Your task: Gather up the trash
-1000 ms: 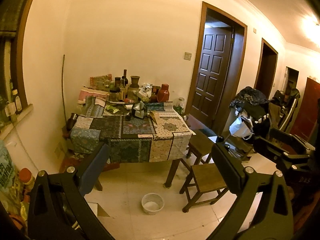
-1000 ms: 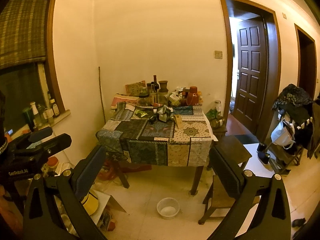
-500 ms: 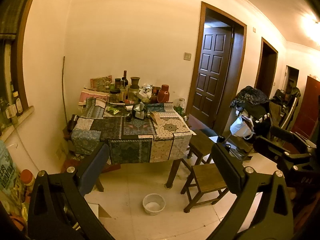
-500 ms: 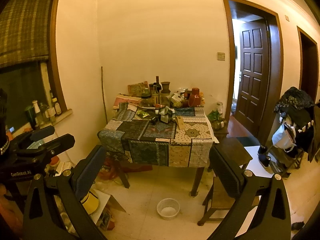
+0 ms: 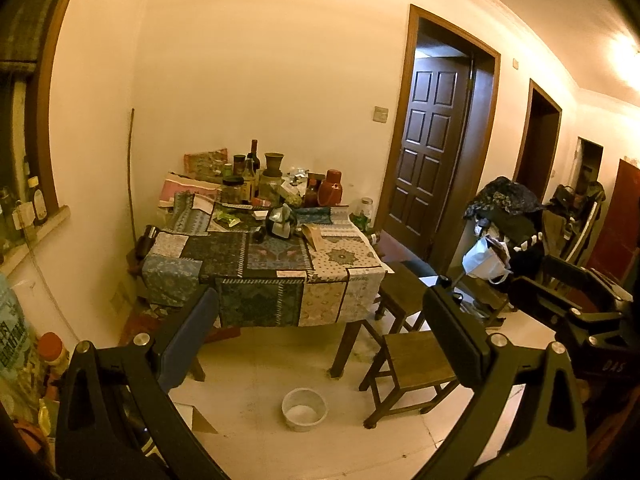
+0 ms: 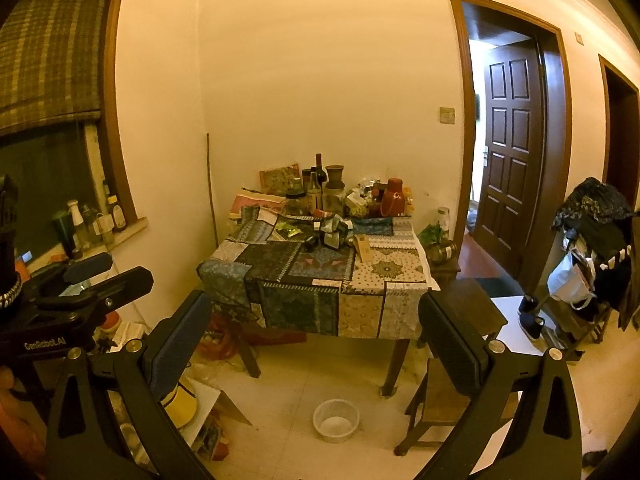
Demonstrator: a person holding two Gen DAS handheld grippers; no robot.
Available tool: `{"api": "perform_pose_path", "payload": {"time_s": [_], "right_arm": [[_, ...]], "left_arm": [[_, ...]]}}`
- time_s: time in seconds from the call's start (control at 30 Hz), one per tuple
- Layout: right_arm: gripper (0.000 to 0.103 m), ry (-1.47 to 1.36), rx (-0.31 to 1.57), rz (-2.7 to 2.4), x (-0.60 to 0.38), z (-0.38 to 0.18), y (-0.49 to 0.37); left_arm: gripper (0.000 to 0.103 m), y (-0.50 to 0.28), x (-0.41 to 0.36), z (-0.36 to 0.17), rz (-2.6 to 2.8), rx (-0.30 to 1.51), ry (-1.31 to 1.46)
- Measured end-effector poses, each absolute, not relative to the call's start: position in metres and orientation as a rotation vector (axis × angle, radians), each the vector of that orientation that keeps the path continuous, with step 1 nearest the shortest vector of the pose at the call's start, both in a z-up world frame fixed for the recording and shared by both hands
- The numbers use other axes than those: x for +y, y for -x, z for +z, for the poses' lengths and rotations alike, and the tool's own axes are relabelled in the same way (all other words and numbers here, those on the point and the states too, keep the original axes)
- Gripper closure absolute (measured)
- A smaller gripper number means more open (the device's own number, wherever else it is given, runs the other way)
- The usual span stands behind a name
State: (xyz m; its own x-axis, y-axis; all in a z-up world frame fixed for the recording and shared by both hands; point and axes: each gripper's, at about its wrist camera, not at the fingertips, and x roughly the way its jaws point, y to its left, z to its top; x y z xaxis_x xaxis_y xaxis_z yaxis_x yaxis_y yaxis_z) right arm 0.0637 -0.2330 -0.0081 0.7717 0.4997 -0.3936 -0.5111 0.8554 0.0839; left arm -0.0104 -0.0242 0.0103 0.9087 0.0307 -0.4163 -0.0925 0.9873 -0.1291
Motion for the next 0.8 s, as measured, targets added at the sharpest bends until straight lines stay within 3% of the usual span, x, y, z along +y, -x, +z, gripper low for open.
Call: {"api": "perform_pose_path", "payload": {"time_s": [0.8], "right_arm": [[0.0,0.03,0.396,0.539,-0.269,-0.001,-0.132]], "left_arm": [[0.001,-0.049,-0.063,0.016,0.175,0.384,0.125]]}}
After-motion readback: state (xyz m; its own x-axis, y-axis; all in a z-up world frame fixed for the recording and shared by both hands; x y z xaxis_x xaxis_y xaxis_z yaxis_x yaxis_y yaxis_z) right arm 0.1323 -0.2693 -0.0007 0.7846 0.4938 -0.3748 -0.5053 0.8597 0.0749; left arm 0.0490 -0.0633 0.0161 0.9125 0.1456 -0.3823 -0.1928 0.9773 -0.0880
